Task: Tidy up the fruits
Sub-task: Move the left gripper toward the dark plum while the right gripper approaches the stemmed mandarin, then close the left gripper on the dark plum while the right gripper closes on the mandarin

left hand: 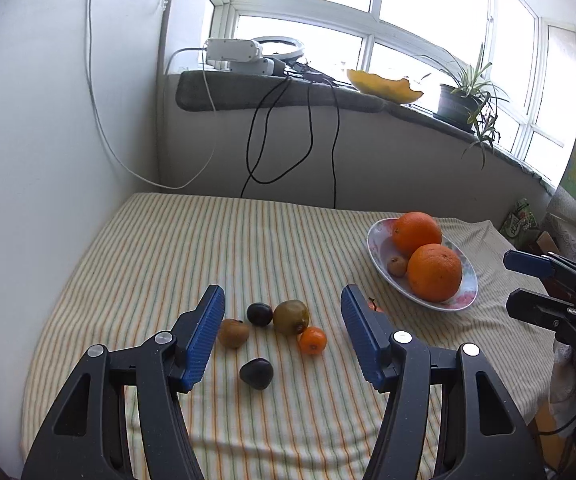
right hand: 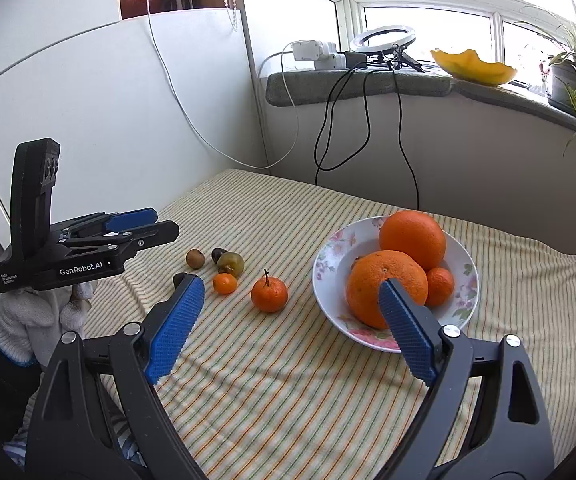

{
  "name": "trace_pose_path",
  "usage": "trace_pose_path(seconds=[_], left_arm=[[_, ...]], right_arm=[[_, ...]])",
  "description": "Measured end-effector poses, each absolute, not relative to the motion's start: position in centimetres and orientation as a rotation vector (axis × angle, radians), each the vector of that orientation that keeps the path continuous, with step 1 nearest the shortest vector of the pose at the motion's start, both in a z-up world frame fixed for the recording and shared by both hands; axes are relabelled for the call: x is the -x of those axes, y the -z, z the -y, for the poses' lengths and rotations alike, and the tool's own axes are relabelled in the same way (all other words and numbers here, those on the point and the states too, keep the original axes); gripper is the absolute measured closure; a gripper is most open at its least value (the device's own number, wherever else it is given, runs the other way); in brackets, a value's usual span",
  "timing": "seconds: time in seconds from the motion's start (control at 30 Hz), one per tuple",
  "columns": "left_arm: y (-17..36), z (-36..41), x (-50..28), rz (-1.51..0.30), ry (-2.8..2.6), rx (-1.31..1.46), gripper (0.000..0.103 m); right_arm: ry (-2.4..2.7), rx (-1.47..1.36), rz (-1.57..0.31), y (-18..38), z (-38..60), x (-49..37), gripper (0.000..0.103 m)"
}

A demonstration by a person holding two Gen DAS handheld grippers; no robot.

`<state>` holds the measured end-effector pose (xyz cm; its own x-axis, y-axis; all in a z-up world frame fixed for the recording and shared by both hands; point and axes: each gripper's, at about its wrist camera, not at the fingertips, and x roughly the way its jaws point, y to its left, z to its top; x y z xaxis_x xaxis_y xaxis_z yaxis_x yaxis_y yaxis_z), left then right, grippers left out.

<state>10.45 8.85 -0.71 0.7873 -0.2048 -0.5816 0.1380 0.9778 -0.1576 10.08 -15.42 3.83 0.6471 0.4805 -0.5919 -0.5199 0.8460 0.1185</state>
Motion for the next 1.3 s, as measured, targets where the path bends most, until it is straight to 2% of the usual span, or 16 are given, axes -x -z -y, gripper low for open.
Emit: trace_pose_path(seconds=[0.17, 0.33, 0.53, 0.7, 1.1, 1.3], left_arm=[[1.9, -11.8, -9.5, -0.659, 0.144, 0.154, 0.044], [3.3, -13.2, -8.4, -0.683, 0.131, 0.189, 0.049], [4.8, -12.5, -8.0, -0.717, 0.170, 0.209, 0.057], [6.0, -11.3, -8.5, -0.753, 0.212, 0.197, 0.065], [7.1, -10.4, -9.8, -0.796, 0.235, 0.172, 0.069], [7.3, -9.9, -10.3, -0.812, 0.230, 0.148, 0.072]], right_arm=[[-0.602, 0.073, -0.678, -2.8, 13.3, -10.2, 0.012], [-0.616, 0.080, -0.712, -1.4, 11.7, -10.5, 0.013], [-0.589, 0.077, -0.767, 0.6, 10.4, -11.5, 0.028], [-0.541, 0.064, -0.818, 2.3, 9.9, -12.7, 0.047], [-0.497, 0.103, -0.847, 4.0, 8.2, -14.6, 0.049], [-0.478, 0.093, -0.864, 4.7, 8.5, -15.4, 0.054]])
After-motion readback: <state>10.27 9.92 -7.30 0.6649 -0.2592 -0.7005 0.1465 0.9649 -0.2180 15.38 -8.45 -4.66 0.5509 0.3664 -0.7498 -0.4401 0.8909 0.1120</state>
